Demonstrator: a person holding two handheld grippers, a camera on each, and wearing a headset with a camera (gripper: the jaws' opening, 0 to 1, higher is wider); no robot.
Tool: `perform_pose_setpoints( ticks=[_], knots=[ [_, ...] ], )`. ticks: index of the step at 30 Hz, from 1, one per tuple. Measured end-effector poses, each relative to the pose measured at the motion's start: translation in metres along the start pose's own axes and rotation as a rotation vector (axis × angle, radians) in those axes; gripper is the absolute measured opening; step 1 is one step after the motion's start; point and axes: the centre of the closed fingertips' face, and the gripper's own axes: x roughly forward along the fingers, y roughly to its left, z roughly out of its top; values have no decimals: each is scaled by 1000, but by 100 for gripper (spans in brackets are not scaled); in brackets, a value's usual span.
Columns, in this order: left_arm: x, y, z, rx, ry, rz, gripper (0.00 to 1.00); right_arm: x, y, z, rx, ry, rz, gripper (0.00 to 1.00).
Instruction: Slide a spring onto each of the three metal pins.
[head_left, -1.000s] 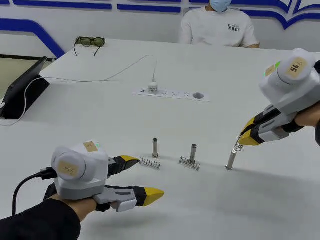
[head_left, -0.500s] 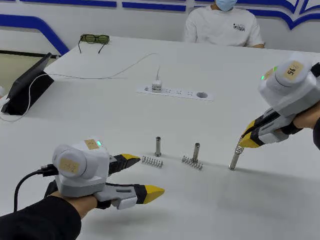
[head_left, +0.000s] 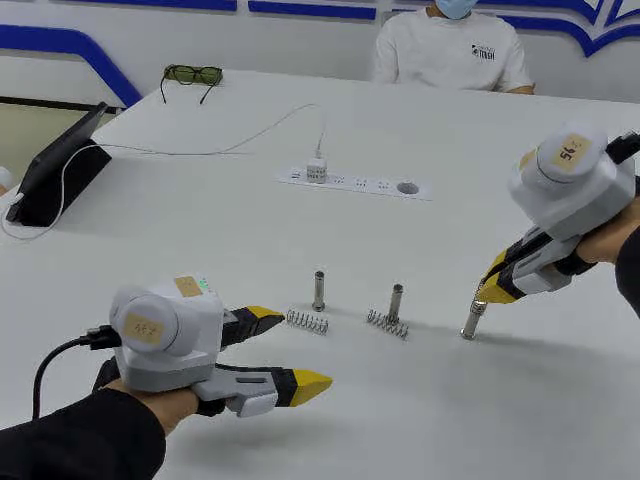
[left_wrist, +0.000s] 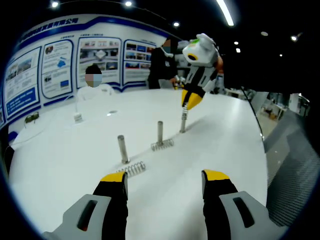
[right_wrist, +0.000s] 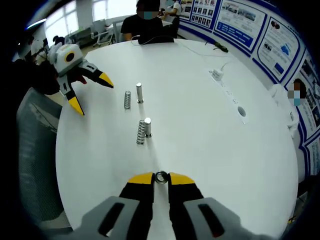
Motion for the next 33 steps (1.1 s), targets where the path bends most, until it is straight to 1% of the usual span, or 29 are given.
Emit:
perform_pose_setpoints(
  ticks=[10,19,27,33],
  knots=[
    [0,-1,-1,3,7,-3,61,14,1,-9,21,21,15,12],
    [-1,-1,-1,3,11,2,60,24,1,-13,24,35,17,12],
    [-1,-3,-1,1,10,0,60,30,3,-18,25,48,23,12],
    [-1,-1,-1,-2,8,2,60,31,3,-16,26,48,22,12]
  ],
)
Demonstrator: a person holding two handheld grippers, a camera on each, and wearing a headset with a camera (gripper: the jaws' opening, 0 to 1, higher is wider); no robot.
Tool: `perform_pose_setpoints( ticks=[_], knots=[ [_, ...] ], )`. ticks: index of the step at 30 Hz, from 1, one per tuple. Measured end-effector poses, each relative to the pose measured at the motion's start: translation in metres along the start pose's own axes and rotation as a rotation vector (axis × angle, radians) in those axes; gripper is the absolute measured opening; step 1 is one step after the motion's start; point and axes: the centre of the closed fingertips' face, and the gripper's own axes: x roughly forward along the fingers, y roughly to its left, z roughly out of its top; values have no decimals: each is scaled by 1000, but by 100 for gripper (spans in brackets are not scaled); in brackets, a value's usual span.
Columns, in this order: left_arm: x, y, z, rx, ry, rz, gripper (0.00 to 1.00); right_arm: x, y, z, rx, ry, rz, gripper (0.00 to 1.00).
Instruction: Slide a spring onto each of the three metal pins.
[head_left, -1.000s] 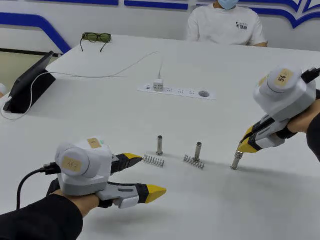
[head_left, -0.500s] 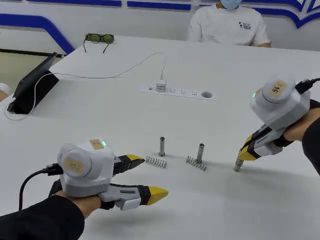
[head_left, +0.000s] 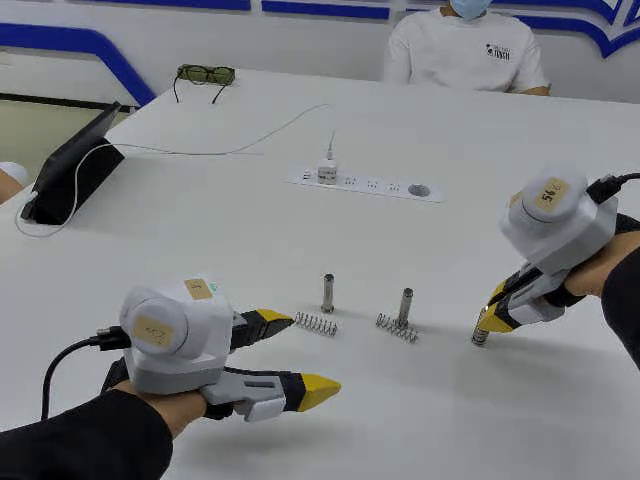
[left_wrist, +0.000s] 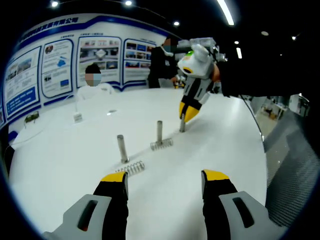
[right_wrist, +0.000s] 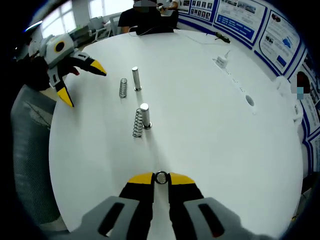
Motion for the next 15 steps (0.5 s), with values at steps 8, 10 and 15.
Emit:
perform_pose_setpoints(
  ticks=[8,10,15],
  knots=[
    [1,0,-1,-3,1,-4,60,2,0,0,-9,-6,-2,13],
    [2,0,-2,-5,-1,-6,60,3,1,0,-12,-8,-3,17],
    [3,0,-1,-4,-4,-9,60,2,1,1,-17,-15,-11,22]
  ],
)
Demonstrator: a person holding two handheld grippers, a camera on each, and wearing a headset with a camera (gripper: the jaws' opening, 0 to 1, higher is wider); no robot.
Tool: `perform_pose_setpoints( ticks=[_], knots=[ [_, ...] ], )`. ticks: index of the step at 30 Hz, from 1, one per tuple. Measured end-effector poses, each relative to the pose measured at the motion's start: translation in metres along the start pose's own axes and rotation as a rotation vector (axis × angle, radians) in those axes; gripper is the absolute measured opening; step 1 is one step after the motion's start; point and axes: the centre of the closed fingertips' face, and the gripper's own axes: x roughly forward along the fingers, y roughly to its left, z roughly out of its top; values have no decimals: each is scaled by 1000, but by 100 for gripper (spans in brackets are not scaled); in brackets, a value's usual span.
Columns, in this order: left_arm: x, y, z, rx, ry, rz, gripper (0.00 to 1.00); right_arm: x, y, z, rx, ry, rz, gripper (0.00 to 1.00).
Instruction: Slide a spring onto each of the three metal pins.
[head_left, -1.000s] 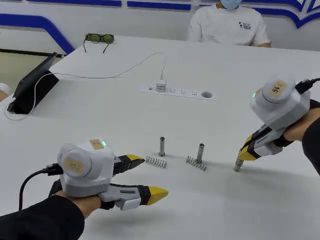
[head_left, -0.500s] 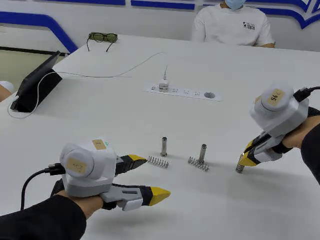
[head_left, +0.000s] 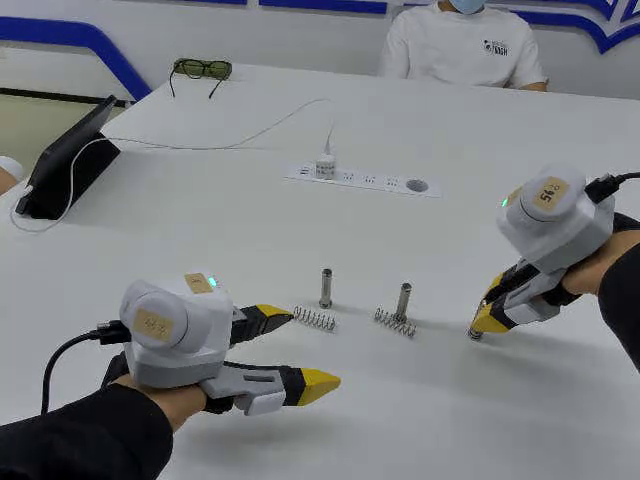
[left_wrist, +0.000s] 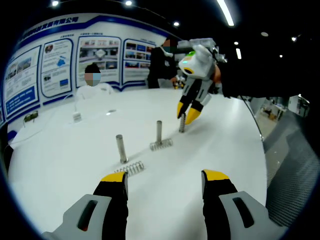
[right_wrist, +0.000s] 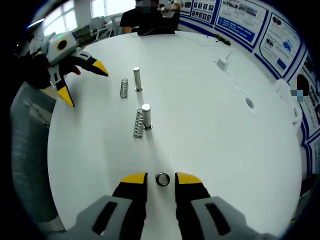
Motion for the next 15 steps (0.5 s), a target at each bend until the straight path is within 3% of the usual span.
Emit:
perform_pose_setpoints(
  ticks=[10,15],
  knots=[
    [2,-1,0,2,-1,-10,61,-2,2,3,-5,-14,-17,28],
    [2,-1,1,4,-3,-10,60,-4,5,12,-13,-29,-17,28]
  ],
)
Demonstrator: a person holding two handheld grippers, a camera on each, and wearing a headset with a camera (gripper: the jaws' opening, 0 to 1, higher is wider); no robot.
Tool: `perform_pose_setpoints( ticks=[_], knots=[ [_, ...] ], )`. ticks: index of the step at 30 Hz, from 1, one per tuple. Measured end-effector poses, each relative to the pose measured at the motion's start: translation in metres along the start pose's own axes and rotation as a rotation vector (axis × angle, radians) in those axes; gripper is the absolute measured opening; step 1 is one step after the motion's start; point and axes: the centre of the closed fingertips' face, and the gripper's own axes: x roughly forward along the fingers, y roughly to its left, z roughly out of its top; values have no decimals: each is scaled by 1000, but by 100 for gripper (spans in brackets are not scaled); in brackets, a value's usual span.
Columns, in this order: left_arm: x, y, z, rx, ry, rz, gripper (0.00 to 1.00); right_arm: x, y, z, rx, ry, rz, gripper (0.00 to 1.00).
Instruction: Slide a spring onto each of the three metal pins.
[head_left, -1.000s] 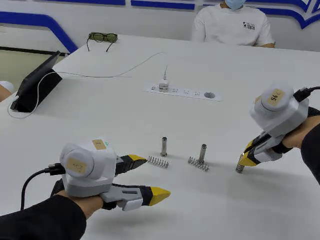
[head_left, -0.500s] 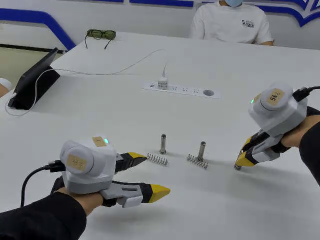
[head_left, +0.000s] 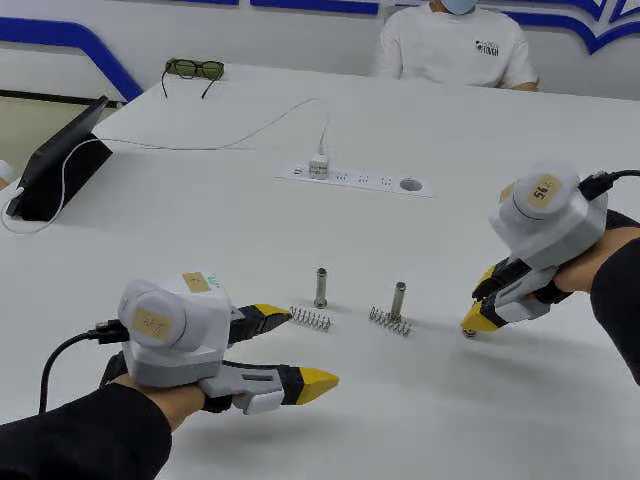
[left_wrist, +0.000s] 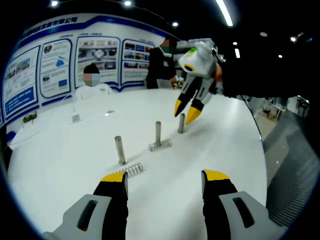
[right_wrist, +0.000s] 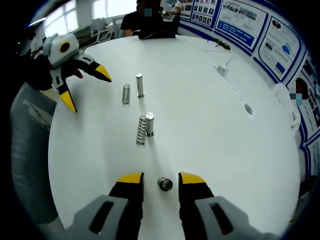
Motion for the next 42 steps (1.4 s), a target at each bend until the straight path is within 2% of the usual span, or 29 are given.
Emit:
perform_pose_setpoints(
  ticks=[5,20,29,42],
  knots=[
    [-1,0,1,1,-1,2,60,1,3,10,-7,-15,2,28],
    [-4,2,2,3,6,14,60,20,21,33,-8,-50,42,25],
    [-6,2,-1,0,15,18,59,42,27,33,0,-46,57,22],
    [-9,4,-1,-4,16,28,58,59,26,36,46,-45,50,18]
  ],
)
